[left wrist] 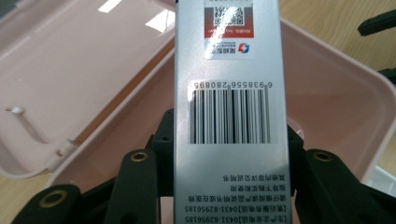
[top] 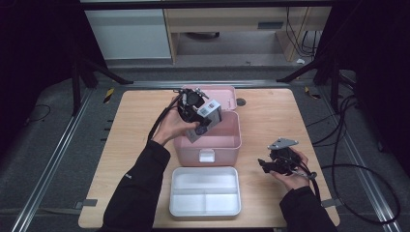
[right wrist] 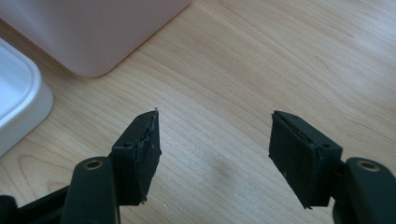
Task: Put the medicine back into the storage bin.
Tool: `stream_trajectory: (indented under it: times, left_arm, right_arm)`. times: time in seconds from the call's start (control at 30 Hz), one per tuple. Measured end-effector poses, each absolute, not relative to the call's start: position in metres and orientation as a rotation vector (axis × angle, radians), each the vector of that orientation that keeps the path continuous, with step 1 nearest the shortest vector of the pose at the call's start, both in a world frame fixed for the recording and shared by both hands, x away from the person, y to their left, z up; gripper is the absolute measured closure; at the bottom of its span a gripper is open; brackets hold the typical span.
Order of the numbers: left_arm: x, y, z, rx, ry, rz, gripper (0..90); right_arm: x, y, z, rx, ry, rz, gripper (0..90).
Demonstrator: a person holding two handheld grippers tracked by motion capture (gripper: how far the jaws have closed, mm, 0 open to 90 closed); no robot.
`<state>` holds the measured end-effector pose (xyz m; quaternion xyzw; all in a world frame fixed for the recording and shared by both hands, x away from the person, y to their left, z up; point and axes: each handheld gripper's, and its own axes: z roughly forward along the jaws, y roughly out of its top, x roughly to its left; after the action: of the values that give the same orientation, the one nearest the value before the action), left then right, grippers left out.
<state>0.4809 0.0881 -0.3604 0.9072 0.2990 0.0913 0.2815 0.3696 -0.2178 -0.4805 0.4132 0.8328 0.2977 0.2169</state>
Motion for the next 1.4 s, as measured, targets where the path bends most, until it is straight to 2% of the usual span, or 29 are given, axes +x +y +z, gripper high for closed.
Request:
stream_trajectory:
  times: [0.53, 0.73, 0.8, 0.83, 1.07, 1.4]
  left_arm:
    - [0.485, 0.057, -0.4, 2.573, 0.747, 0.174, 54.8]
    - [0.486, 0.058, -0.414, 2.585, 0.758, 0.164, 53.7]
    - [0.486, 0.06, -0.414, 2.564, 0.763, 0.153, 50.2]
    - [0.486, 0.061, -0.412, 2.546, 0.757, 0.15, 45.4]
    - [0.473, 0.07, -0.384, 2.478, 0.687, 0.229, 43.0]
    - [0.426, 0.109, -0.328, 2.35, 0.592, 0.38, 42.0]
  right_arm:
    - [0.371, -0.217, -0.483, 1.121, 2.319, 0.802, 33.2]
    - [0.37, -0.217, -0.483, 1.122, 2.321, 0.802, 32.9]
    - [0.37, -0.216, -0.483, 1.121, 2.322, 0.801, 32.8]
    - [0.371, -0.216, -0.483, 1.122, 2.326, 0.802, 32.7]
    - [0.37, -0.215, -0.481, 1.119, 2.32, 0.812, 33.4]
    - [0.367, -0.212, -0.469, 1.067, 2.292, 0.875, 35.8]
